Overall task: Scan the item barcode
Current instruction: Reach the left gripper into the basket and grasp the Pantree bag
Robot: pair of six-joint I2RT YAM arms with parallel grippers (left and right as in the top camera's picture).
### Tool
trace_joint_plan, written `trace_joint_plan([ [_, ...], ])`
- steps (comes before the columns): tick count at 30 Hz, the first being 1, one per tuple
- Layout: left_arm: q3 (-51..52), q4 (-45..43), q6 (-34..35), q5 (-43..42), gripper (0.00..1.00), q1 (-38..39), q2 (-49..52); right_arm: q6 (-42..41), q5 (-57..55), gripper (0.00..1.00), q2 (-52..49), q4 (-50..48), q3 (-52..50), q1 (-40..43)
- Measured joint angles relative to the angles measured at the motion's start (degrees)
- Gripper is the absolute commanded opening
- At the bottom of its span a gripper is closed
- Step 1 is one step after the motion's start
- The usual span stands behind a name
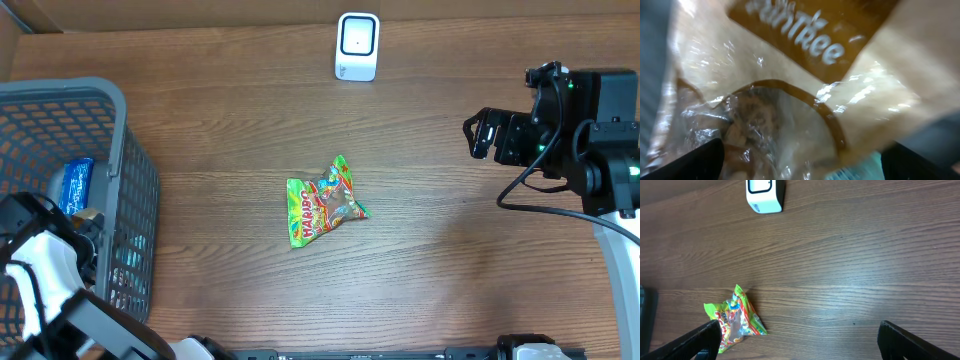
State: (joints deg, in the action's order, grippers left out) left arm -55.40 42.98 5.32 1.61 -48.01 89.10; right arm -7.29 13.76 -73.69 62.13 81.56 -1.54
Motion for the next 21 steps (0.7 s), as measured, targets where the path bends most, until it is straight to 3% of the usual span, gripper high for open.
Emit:
trace_joint_plan([
  [1,0.00,-0.33,-0.11,0.46,0.75,0.00,1.40,0.00,0.02,1.00,0.00,0.04,0.00,0.02],
  [3,-0.28,-0.61,-0.57,1.64,0.43,0.00,2.99,0.02,0.00,1.00,0.00,0.07,0.00,0.00],
  [5,-0.72,-0.66,-0.42,2.93,0.23,-0.11,3.76,0.00,-0.02,1.00,0.00,0.04,0.00,0.00],
  [8,-1.40,-0.83,1.20,4.02,0.04,-0.42,4.44,-0.04,-0.02,1.00,0.00,0.04,0.00,0.00],
  [16,-6.84,7.26,4.74,0.28,0.04,-0.39,6.14,-0.15,0.00,1.00,0.00,0.11,0.00,0.00],
  [21,-21.24,19.80,4.35,-7.82,0.04,-0.35,7.13,-0.17,0.00,1.00,0.00,0.22,0.00,0.00],
])
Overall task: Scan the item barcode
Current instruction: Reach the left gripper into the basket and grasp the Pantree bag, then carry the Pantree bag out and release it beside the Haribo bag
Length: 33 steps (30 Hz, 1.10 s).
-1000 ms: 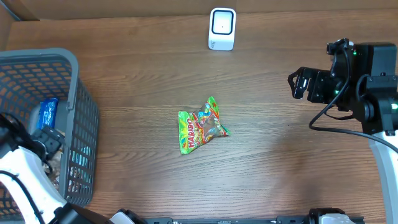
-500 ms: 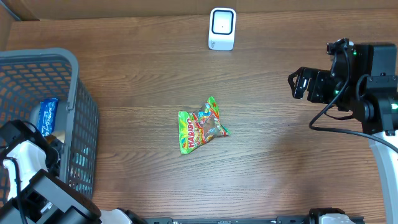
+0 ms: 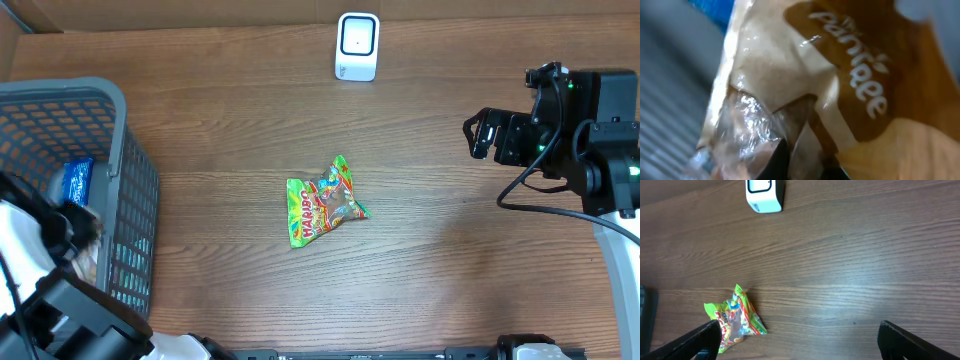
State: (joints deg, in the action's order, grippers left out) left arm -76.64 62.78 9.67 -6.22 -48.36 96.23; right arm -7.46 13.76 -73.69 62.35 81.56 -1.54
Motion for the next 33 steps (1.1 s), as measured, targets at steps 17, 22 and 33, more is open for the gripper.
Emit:
trace_joint_plan([
  [17,-38.16,23.80,-14.58,-19.91,0.05,25.22,-8.98,-0.02,0.00,1.00,0.00,0.07,0.00,0.00],
  [22,-35.82,22.53,-10.27,-14.05,0.04,44.15,-8.90,0.00,0.00,1.00,0.00,0.07,0.00,0.00],
  [33,-10.56,6.56,8.66,5.70,0.04,69.53,0.46,-0.02,0.00,1.00,-0.61,0.22,0.00,0.00],
])
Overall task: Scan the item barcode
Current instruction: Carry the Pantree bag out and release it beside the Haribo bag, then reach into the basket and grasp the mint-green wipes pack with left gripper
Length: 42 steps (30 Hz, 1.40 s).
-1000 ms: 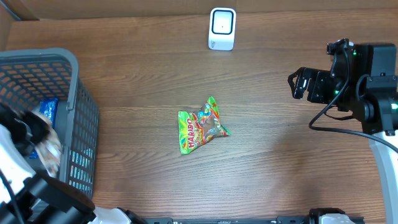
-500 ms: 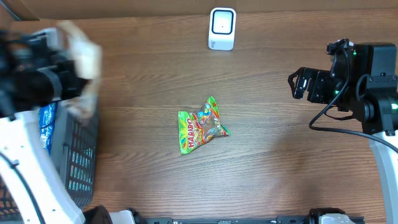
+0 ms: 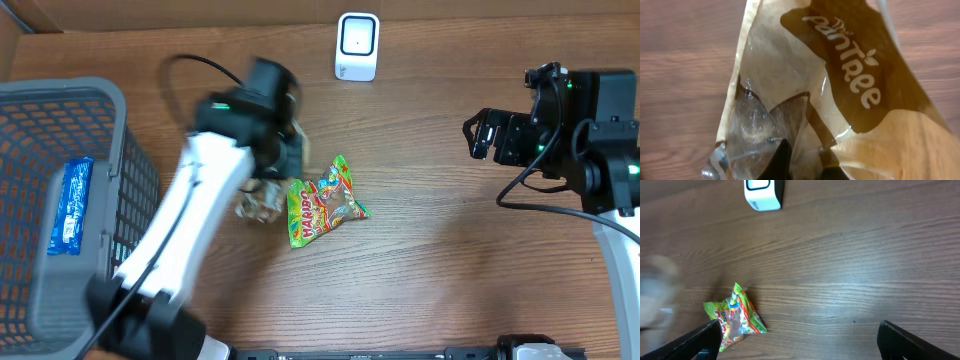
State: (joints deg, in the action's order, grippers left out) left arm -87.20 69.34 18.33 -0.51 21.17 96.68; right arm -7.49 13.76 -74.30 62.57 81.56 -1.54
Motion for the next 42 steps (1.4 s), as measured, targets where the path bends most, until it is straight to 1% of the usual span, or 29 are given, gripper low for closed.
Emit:
trace_joint_plan([
  [3,4.94,-3.10,3.23,2.03,0.04,2.71,4.63,0.00,0.00,0.99,-1.16,0.11,0.00,0.00],
  [4,5.73,-3.21,3.98,2.62,0.14,3.34,5.95,0.00,0.00,0.99,-1.53,0.17,0.00,0.00],
  [6,6.56,-3.21,5.33,3.72,0.47,4.37,7.85,-0.02,0.00,0.99,-2.34,0.31,0.00,0.00],
  [7,6.56,-3.23,5.35,3.78,0.54,4.37,7.91,0.00,0.00,0.99,-2.45,0.33,0.00,0.00],
  [8,6.51,-3.19,5.55,4.09,0.57,4.42,7.93,-0.02,0.00,0.99,-2.56,0.33,0.00,0.00],
  [10,5.66,-2.23,5.68,4.68,0.57,4.17,7.89,0.00,0.00,0.99,-2.60,0.31,0.00,0.00],
  [13,1.62,1.46,5.29,5.14,0.57,3.52,7.82,0.00,0.00,0.99,-2.58,0.35,0.00,0.00],
  [16,-9.68,6.86,4.31,5.53,0.57,2.69,7.45,0.00,0.02,0.99,-2.60,0.46,0.00,0.00],
  [19,-21.33,10.40,3.30,5.84,0.58,1.38,5.97,0.00,0.02,0.99,-2.60,0.46,0.00,0.00],
  [22,-32.24,15.39,2.49,6.86,0.59,-1.90,2.54,0.02,0.02,0.99,-2.58,0.44,0.00,0.00],
  [24,-36.87,18.62,2.32,8.02,0.60,-5.64,-0.61,0.00,0.00,0.99,-2.58,0.44,0.00,0.00],
  [27,-39.80,24.06,2.40,10.36,0.61,-14.45,-6.29,0.00,0.02,1.00,-2.58,0.46,0.00,0.00],
  [28,-39.98,26.10,2.54,11.19,0.66,-18.23,-8.09,0.00,0.00,0.99,-2.60,0.46,0.00,0.00],
  [31,-38.53,27.10,2.54,11.76,0.72,-30.32,-12.07,-0.02,0.02,0.99,-2.58,0.46,0.00,0.00],
  [34,-33.46,27.08,2.45,10.58,0.72,-44.28,-14.43,0.00,0.00,1.00,-2.58,0.46,0.00,0.00],
  [37,-27.39,25.44,0.70,7.34,0.73,-55.63,-14.82,0.00,0.00,1.00,-2.58,0.44,0.00,0.02],
  [40,-18.49,19.96,-1.16,3.69,0.73,-66.25,-14.80,0.02,0.00,1.00,-2.60,0.46,0.00,0.00],
  [42,-12.76,14.80,-1.90,1.36,0.74,-71.14,-14.73,0.02,0.00,1.00,-2.58,0.44,0.00,0.00],
])
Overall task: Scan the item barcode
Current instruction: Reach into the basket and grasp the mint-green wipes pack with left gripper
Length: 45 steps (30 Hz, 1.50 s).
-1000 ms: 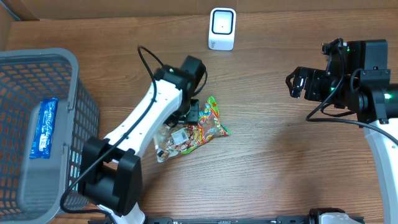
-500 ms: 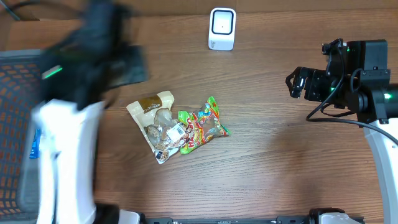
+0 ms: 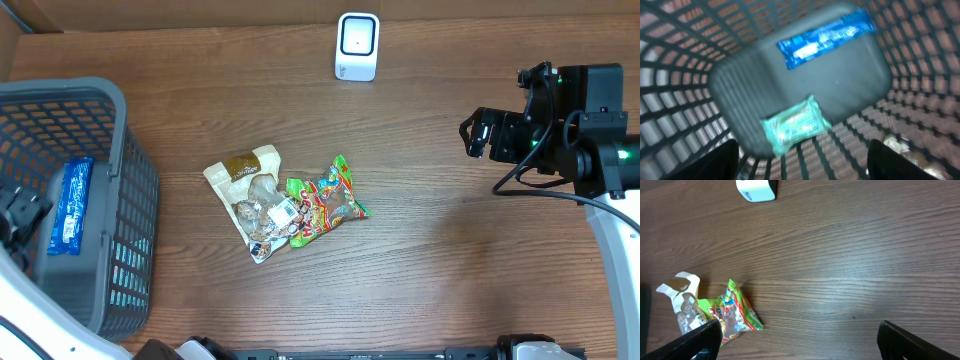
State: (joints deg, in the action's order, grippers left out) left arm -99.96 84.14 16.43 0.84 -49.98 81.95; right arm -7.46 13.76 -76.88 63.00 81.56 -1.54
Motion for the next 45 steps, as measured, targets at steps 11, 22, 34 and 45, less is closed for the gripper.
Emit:
trace_joint_plan([
  [11,33.24,-18.78,-6.56,-13.99,0.77,-4.04,0.90,-0.04,0.00,1.00,-0.02,-0.39,0.00,0.00],
  [22,51.98,-38.18,-7.08,-14.95,0.97,-0.61,1.44,-0.02,0.00,1.00,0.00,-0.31,0.00,0.00],
  [34,52.46,-38.42,-3.19,-8.52,0.04,-0.61,1.42,-0.02,0.00,1.00,0.00,0.00,0.00,0.00],
  [45,46.58,-31.80,-3.26,-8.26,0.04,-0.61,1.57,-0.04,0.00,1.00,0.00,0.17,0.00,0.00],
])
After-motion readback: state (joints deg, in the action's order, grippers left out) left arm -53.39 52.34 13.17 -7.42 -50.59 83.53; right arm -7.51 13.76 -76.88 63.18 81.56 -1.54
